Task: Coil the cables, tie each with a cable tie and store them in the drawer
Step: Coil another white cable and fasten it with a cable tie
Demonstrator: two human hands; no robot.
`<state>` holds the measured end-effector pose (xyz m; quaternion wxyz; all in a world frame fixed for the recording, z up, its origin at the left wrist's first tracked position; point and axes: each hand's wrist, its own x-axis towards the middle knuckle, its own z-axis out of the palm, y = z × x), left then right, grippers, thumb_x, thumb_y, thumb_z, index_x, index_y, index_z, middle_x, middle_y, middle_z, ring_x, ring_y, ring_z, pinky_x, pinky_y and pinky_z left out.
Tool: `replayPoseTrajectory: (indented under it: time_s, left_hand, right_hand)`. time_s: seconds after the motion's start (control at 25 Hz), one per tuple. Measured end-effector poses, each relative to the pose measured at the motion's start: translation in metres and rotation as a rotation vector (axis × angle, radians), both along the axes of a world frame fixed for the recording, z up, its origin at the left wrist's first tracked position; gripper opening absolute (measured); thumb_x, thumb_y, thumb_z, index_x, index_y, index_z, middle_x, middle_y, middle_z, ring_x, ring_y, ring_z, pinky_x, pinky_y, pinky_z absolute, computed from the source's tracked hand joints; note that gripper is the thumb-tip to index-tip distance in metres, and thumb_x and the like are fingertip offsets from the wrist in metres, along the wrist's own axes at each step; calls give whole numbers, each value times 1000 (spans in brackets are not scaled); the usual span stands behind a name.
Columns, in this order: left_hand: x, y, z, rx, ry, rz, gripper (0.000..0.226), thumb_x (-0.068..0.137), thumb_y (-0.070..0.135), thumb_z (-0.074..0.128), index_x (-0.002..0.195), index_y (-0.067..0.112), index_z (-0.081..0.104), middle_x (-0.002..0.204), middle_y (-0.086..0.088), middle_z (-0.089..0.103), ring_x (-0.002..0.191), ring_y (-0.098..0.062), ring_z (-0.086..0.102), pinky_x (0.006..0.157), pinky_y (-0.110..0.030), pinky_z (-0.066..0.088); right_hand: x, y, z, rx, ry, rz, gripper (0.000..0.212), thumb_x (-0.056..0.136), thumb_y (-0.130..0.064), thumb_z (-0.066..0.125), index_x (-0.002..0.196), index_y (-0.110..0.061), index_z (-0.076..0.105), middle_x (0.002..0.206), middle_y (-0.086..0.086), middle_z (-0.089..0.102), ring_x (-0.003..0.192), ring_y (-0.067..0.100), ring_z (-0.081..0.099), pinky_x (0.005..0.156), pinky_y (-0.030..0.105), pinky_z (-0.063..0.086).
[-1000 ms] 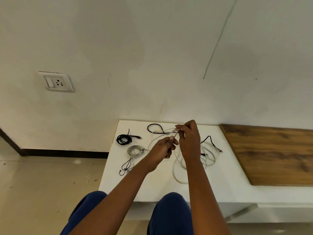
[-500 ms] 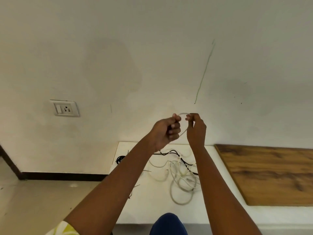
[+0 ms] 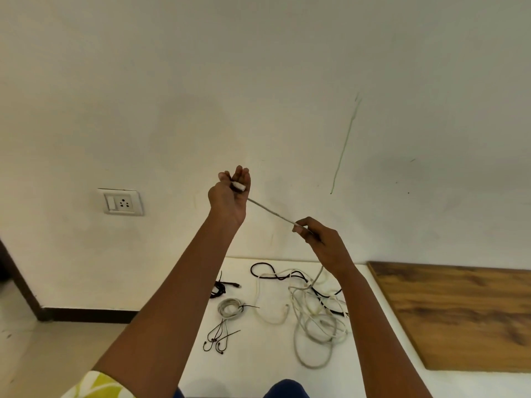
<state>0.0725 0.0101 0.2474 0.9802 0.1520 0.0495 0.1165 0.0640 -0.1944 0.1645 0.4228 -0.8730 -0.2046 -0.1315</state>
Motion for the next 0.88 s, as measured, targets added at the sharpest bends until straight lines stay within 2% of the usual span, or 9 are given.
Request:
replayPoseTrajectory:
  time_s: [0.08,0.2,0.28,0.36,0.44,0.52,0.64,0.76,0.88]
  left_hand:
    - [0,-4,-14,210,53,86,27,103,9,29,81,9,44,89,-16,62,78,-25,63,80,-31,54]
    - [-4,-18,-38,714,89,184,26,104,14,26,82,16,40,101,-16,63,88,-23,61,88,-30,49]
    - [-10,-27,-54,969,63,188,28,103,10,23,81,16,39,97,-14,64,87,-22,62,84,-25,48]
    - [-15,-33,-66,1108,26,109,29,102,5,23,79,14,40,88,-12,65,78,-18,64,70,-16,50]
    - [-21,-39,-76,1227,-1,12,27,102,7,24,83,10,42,79,-11,65,65,-19,63,60,-17,49]
    - [-27,-44,-84,1371,-13,-45,24,103,13,28,90,8,48,71,-6,63,55,-16,56,56,-21,43]
    - [-39,-51,-94,1331,0,-124,34,103,28,31,87,15,57,58,3,50,51,-7,44,49,-12,36]
    - [-47,-56,-100,1186,0,-244,41,102,37,30,83,15,58,50,8,41,46,-5,37,47,-14,31]
    - [-50,-54,-97,787,43,-501,35,102,34,34,81,14,53,48,8,33,41,-6,27,44,-17,24]
  right_hand:
    - [-7,3,4,-77,-5,7,13,95,-45,46,89,-38,56,71,8,56,70,29,50,64,28,40]
    - [-14,10,9,-177,-73,-3,17,95,-49,39,90,-42,54,69,-7,57,68,20,53,65,26,42]
    - [-14,13,11,-174,-118,-26,22,95,-51,36,91,-38,54,65,-5,53,63,15,49,63,25,41]
    - [-12,15,11,-142,-166,-62,23,97,-47,36,90,-34,54,60,-11,49,57,10,44,58,23,37]
    - [-9,17,9,-112,-196,-112,21,98,-42,39,90,-31,55,58,-16,50,54,7,43,54,21,33]
    - [-4,19,8,-86,-181,-175,22,96,-43,42,93,-26,56,53,-11,47,51,9,43,52,23,32]
    - [0,18,4,-77,-123,-217,20,93,-48,47,89,-30,54,56,-14,50,55,6,47,54,22,35]
    - [1,19,-1,-92,-75,-221,16,92,-50,47,85,-37,53,66,-24,57,66,-3,52,55,22,35]
    - [5,20,-10,-66,19,-196,18,92,-50,45,83,-38,55,76,-13,64,69,6,55,62,27,41]
